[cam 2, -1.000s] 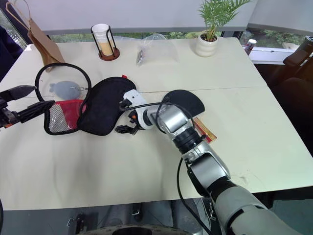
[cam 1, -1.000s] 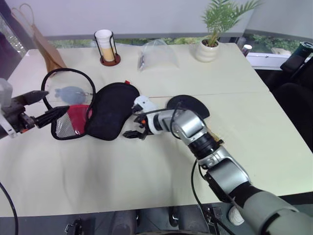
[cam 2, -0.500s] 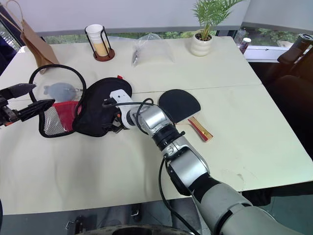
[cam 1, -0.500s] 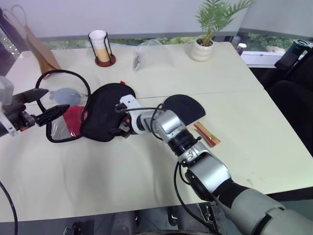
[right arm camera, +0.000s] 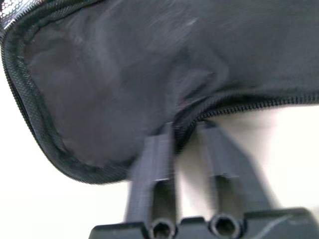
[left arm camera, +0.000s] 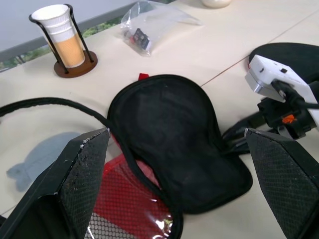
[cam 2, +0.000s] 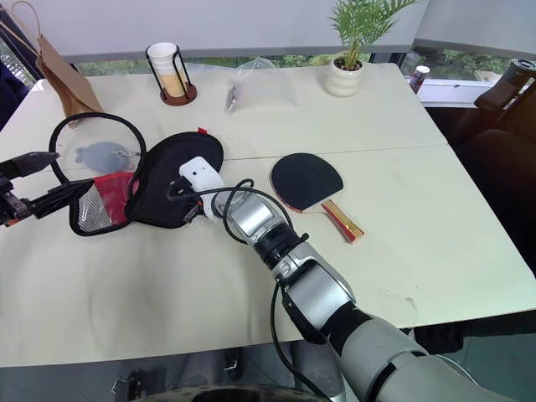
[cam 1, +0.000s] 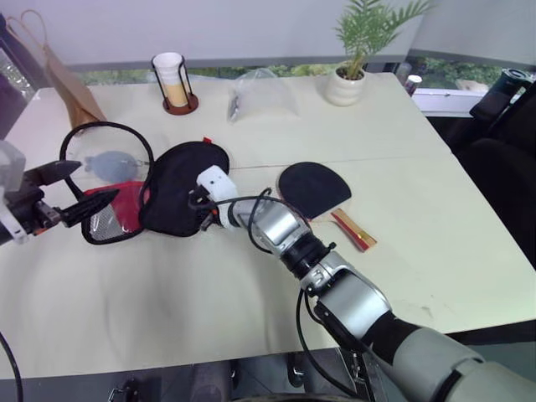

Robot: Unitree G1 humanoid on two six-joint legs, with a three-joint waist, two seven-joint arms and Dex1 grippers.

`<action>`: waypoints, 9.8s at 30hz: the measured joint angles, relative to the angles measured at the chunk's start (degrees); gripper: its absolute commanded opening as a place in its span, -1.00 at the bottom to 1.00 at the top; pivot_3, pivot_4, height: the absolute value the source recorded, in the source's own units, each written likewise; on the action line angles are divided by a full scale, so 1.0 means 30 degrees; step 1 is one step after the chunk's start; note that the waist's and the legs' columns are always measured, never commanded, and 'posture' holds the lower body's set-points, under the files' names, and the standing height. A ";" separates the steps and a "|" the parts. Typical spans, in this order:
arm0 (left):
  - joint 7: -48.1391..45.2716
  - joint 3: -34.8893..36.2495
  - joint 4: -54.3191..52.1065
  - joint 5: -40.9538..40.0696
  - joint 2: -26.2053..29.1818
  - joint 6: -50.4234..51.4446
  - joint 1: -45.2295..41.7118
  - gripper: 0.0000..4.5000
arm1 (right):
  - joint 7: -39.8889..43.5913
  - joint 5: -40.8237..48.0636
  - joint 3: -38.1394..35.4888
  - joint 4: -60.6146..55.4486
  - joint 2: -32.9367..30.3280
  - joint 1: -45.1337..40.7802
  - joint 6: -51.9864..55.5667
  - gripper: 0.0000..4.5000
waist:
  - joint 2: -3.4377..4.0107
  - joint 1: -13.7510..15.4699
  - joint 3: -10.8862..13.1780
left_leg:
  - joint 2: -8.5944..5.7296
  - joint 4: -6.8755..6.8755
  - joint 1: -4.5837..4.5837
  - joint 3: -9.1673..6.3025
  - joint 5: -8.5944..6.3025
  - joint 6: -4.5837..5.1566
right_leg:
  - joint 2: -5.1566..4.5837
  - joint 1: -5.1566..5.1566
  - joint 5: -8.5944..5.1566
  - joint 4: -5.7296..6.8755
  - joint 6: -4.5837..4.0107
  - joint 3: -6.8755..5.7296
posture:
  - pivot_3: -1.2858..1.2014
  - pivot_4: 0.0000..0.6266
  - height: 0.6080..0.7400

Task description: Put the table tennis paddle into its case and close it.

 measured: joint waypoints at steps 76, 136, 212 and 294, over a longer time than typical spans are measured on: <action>0.0150 -0.3508 -0.0317 -0.0399 -0.1378 -0.0506 -0.2208 1.00 | 1.2226 0.2657 -0.3584 -1.3851 -1.7993 0.4073 0.4024 0.96 | -0.0051 0.0676 -0.0022 | -0.0025 -0.0025 0.0045 0.0033 -0.0003 0.0004 | -0.0027 0.0046 -0.0016 -0.0073 -0.0013 0.0002 | 0.03 -0.52 1.00; -0.1381 -0.8310 0.3951 0.1678 -0.2790 -0.2584 -0.7736 1.00 | -0.4636 1.7995 -0.4194 -1.5881 -1.5517 0.0727 1.8559 -0.63 | -0.0057 0.0503 -0.0022 | -0.0007 -0.0026 -0.0005 0.0061 0.0003 0.0019 | 0.0017 -0.0020 0.0020 -0.0039 0.0043 0.0050 | 0.03 -0.52 1.00; -1.1658 -0.6010 1.6021 0.7328 0.3106 -1.6352 -0.2581 1.00 | 1.2037 1.2289 -0.3346 -1.6099 -1.9792 0.5110 0.0660 0.97 | -0.0037 0.0648 -0.0015 | 0.0015 0.0044 -0.0207 0.0094 -0.0010 0.0041 | -0.0010 -0.0196 -0.0002 -0.0050 -0.0027 0.0019 | 0.03 -0.52 1.00; -0.2712 -0.7365 0.4551 0.4269 -0.3435 -0.5133 -0.5671 1.00 | 0.7966 1.1294 -0.3569 -1.4431 -1.5237 0.6278 1.2722 0.59 | -0.0057 0.0544 -0.0057 | 0.0012 0.0301 -0.0205 -0.0014 -0.0033 0.0094 | 0.0044 -0.0090 0.0072 0.0070 0.0095 0.0034 | 0.03 -0.52 1.00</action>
